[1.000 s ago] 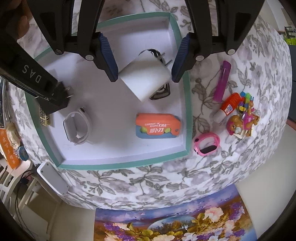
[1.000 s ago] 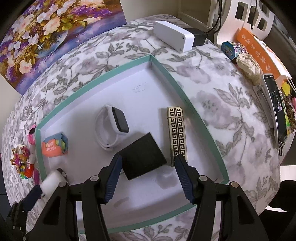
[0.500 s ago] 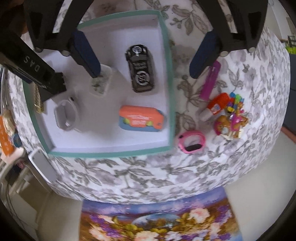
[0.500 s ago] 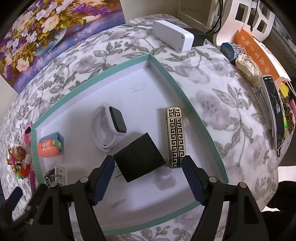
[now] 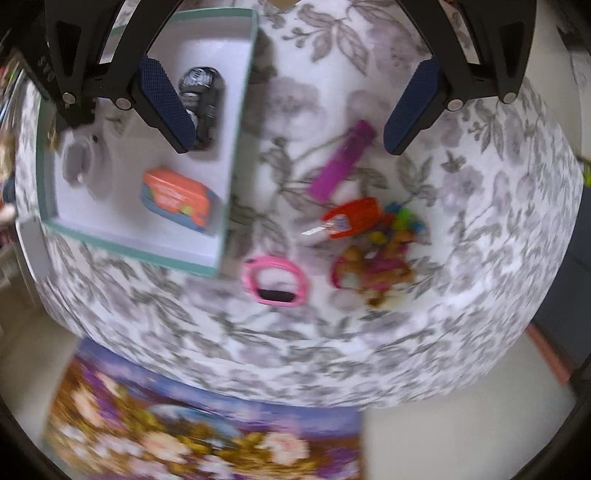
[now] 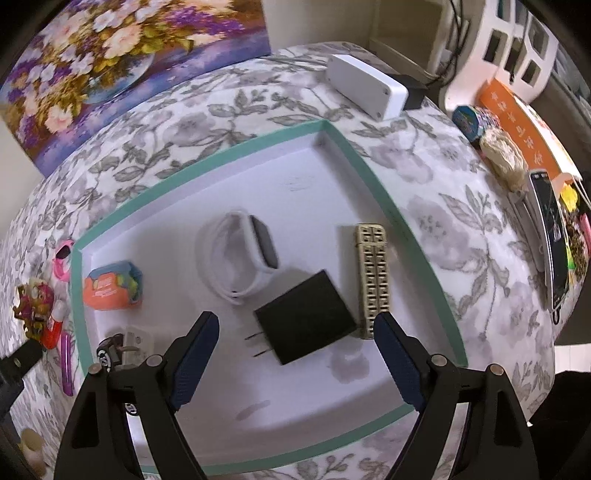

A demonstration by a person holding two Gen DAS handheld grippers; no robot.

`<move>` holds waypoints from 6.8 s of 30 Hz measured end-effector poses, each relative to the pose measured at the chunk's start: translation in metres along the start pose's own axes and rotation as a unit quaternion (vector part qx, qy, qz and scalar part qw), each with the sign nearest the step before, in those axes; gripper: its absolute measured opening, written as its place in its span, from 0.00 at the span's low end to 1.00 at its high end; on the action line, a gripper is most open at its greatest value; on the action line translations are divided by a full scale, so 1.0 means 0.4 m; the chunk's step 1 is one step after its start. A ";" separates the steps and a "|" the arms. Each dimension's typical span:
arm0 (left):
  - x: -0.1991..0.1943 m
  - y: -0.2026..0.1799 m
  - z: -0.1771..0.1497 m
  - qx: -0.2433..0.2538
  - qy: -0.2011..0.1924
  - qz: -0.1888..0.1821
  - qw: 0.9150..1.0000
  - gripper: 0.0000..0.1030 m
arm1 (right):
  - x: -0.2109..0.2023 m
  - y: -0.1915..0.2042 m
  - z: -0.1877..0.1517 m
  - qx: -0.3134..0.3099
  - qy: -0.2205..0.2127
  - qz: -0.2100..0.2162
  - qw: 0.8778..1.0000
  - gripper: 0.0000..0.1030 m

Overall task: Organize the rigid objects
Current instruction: 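Open the right gripper and withdraw both grippers from the tray, then reach the right gripper to the purple lighter beside the orange bottle, then grasp the purple lighter with the right gripper and lift it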

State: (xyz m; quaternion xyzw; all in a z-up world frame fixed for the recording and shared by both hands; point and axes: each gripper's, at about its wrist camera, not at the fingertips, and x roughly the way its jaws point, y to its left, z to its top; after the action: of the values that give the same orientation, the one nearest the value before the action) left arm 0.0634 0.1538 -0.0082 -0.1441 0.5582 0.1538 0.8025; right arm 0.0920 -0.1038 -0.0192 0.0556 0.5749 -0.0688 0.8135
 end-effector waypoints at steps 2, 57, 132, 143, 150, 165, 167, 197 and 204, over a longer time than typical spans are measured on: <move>-0.003 0.043 0.010 -0.025 0.002 -0.004 1.000 1.00 | -0.005 0.024 -0.006 -0.013 -0.005 0.005 1.000 0.84; 0.069 0.452 0.036 -0.198 0.052 -0.022 0.979 1.00 | 0.024 0.586 -0.260 -0.363 -0.048 -0.017 0.930 0.84; 0.113 0.604 0.016 -0.260 0.078 -0.040 0.962 1.00 | 0.080 0.682 -0.205 -0.330 -0.002 0.151 0.932 0.91; 0.120 0.612 0.015 -0.264 0.082 -0.036 0.960 1.00 | 0.100 0.720 -0.209 -0.372 -0.028 0.126 0.919 0.93; 0.132 0.597 0.018 -0.259 0.086 -0.032 0.962 1.00 | 0.102 0.723 -0.205 -0.365 -0.034 0.124 0.922 0.93; 0.169 0.579 0.019 -0.249 0.098 -0.024 0.963 1.00 | 0.082 0.684 -0.193 -0.348 -0.031 0.121 0.929 0.79; 0.173 0.575 0.022 -0.248 0.099 -0.023 0.964 1.00 | 0.081 0.683 -0.193 -0.348 -0.031 0.120 0.929 0.79; 0.106 0.337 0.176 -0.133 -0.017 -0.123 0.983 0.90 | -0.051 0.443 0.031 -0.164 -0.091 0.144 0.972 0.79; 0.104 0.275 0.181 -0.100 -0.031 -0.122 0.987 0.77 | -0.057 0.408 0.050 -0.153 -0.100 0.140 0.973 0.79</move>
State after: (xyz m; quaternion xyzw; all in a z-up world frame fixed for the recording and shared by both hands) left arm 0.0938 0.2868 -0.0298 -0.2858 0.4934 0.1144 0.8135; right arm 0.1318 0.0545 0.0109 0.0035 0.4812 0.1290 0.8671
